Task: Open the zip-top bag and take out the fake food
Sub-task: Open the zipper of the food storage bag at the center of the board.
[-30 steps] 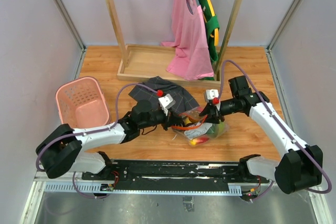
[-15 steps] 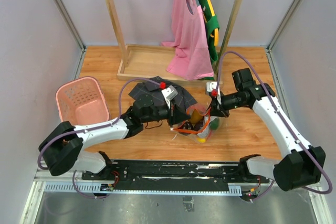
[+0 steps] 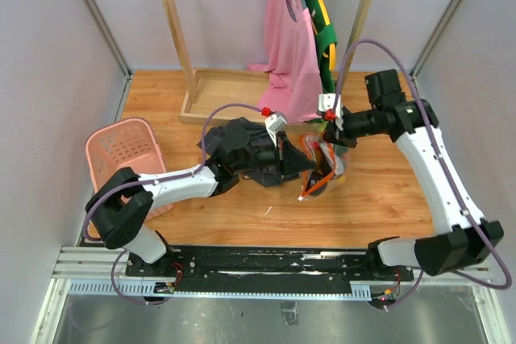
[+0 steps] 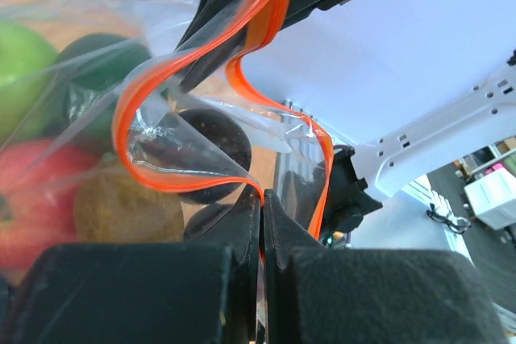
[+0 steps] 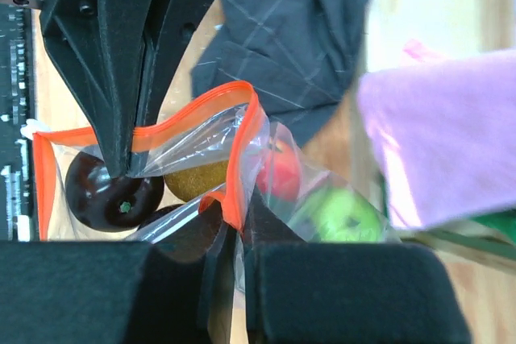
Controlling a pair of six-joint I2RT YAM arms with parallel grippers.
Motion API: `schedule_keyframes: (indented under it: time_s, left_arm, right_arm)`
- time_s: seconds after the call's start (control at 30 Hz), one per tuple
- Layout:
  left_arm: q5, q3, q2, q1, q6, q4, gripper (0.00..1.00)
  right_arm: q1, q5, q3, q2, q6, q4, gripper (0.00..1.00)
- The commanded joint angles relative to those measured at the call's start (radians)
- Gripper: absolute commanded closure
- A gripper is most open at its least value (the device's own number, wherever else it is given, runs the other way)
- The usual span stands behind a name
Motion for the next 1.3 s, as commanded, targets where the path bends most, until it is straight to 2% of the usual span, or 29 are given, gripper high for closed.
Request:
schedule_keyframes:
  time_s: [0.0,0.13,0.27,0.47,0.53,0.6,0.73,0.87,0.97,1.07,1.17,1.27]
  left_arm:
    - [-0.057,-0.141,0.02,-0.006,-0.099,0.2,1.0]
    - [-0.136,-0.332,0.027,-0.006,-0.197,0.364,1.0]
    - [-0.191,-0.475,0.017,-0.006,-0.261,0.478,1.0]
    - [-0.231,-0.509,-0.005,-0.006,-0.282,0.525,1.0]
    - [-0.224,-0.495,0.01,-0.006,-0.298,0.547,1.0]
    - [-0.216,-0.487,0.028,-0.005,-0.321,0.598,1.0]
    - [-0.209,-0.486,0.065,-0.006,-0.381,0.703,1.0]
    - [-0.207,-0.479,0.088,-0.006,-0.413,0.739,1.0]
    - [-0.209,-0.472,0.093,-0.006,-0.415,0.735,1.0]
    - [-0.217,-0.472,0.098,-0.006,-0.421,0.737,1.0]
    - [-0.219,-0.469,0.103,-0.006,-0.431,0.741,1.0]
    - [-0.213,-0.455,0.104,-0.008,-0.428,0.725,1.0]
  right_arm:
    - [0.073,-0.061,-0.09,0.131,0.037,-0.001,0.91]
    - [0.098,-0.064,-0.182,0.194,0.153,0.132,0.66]
    - [0.097,0.001,-0.206,0.151,0.196,0.16,0.43]
    - [0.004,-0.026,-0.267,-0.037,0.235,0.186,0.12]
    - [-0.035,-0.012,-0.286,-0.087,0.24,0.174,0.06]
    - [-0.08,-0.021,-0.297,-0.13,0.234,0.138,0.04]
    - [-0.143,-0.142,-0.314,-0.18,0.23,0.018,0.04]
    - [-0.142,-0.302,-0.374,-0.206,0.363,0.013,0.05]
    - [-0.16,-0.197,-0.328,-0.212,0.441,0.018,0.04]
    - [-0.216,-0.166,-0.343,-0.232,0.612,0.128,0.02]
    - [-0.212,-0.232,-0.441,-0.256,0.723,0.198,0.03]
    - [-0.186,-0.173,-0.567,-0.308,0.838,0.306,0.08]
